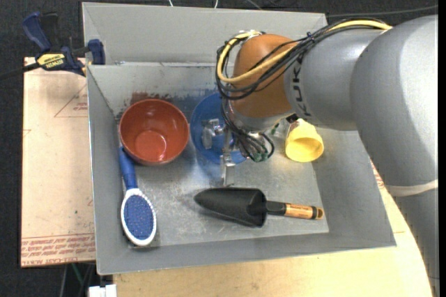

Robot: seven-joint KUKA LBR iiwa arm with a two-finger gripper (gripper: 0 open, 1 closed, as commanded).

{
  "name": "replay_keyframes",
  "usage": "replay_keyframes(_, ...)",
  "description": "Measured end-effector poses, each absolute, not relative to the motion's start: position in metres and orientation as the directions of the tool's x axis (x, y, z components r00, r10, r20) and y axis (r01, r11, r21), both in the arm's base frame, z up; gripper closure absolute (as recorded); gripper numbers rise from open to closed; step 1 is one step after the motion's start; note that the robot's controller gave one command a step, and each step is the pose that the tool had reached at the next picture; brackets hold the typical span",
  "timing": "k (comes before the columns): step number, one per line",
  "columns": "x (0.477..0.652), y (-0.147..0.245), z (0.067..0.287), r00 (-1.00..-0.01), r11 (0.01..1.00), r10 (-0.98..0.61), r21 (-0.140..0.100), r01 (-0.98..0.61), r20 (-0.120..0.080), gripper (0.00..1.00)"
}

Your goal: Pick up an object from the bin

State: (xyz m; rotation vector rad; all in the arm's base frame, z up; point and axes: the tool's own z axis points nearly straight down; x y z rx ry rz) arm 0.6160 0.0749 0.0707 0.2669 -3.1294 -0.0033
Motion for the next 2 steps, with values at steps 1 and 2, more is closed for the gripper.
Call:
replay_keyframes(1, 0.581, 0.090, 0.071, -0.952, 0.952, -0.305, 0.000, -0.305, -0.003, 0.00)
replay_keyframes(2, 0.609, 0.116, 0.076, -0.978, 0.978, -0.206, 0.002, -0.206, -0.007, 0.00)
